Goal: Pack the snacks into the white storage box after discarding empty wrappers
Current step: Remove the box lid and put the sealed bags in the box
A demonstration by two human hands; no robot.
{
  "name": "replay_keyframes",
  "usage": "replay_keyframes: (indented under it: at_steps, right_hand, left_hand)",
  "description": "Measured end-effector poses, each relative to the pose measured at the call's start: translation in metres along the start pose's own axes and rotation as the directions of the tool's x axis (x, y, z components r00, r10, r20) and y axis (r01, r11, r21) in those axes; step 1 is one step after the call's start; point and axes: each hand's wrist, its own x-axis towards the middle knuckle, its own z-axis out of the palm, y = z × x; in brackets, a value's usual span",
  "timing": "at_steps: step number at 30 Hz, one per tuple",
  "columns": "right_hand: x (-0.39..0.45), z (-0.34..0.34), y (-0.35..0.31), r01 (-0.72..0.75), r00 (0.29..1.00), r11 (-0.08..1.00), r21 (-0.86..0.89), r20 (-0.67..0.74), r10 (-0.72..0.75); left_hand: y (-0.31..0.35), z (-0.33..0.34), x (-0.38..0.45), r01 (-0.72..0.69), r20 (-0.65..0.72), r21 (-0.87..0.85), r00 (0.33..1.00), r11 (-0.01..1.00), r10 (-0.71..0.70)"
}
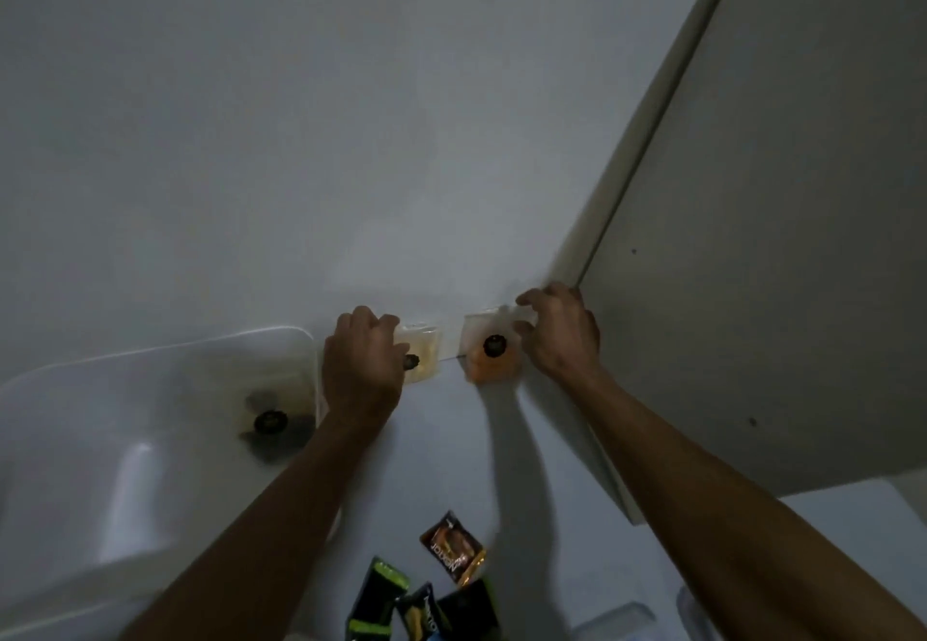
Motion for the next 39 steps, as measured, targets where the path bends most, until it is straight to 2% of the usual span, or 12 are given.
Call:
replay_keyframes:
  at_steps: [6, 15, 20, 29, 35, 39]
  right_hand:
    - [0.022, 0.038, 0.017, 0.056, 0.997, 0.996, -0.063, -0.042, -0.059]
    - [0.026, 0.049, 0.023, 0.153, 0.975, 0.987, -0.053, -0.151, -0.160]
    - [0.016, 0.043, 0.025, 0.255, 0.952, 0.960, -0.118, -0.145, -0.271]
    - [0.019, 0.046, 0.023, 0.229, 0.952, 0.926, -0.300, -0.129, -0.277]
    - [0.027, 0.047, 0.023, 0.301, 0.932, 0.877, -0.375, -0.079, -0.353]
    - [0.028, 0.044, 0.023, 0.339, 0.915, 0.872, -0.353, -0.092, -0.393]
  left_hand:
    - [-0.004, 0.031, 0.010, 0.071, 0.064, 0.121, 0.995, 0.990, -0.079]
    - [-0.010, 0.045, 0.009, 0.040, -0.013, 0.184, 0.999, 0.982, -0.038]
    - [-0.011, 0.047, -0.005, 0.003, -0.061, 0.188, 0.998, 0.982, 0.009]
    - [-0.018, 0.046, -0.013, -0.069, -0.046, 0.195, 0.996, 0.978, 0.080]
    - [-0.018, 0.042, -0.009, -0.077, -0.022, 0.199, 0.996, 0.977, 0.083]
    - [-0.016, 0.041, -0.009, -0.072, -0.020, 0.210, 0.997, 0.975, 0.078]
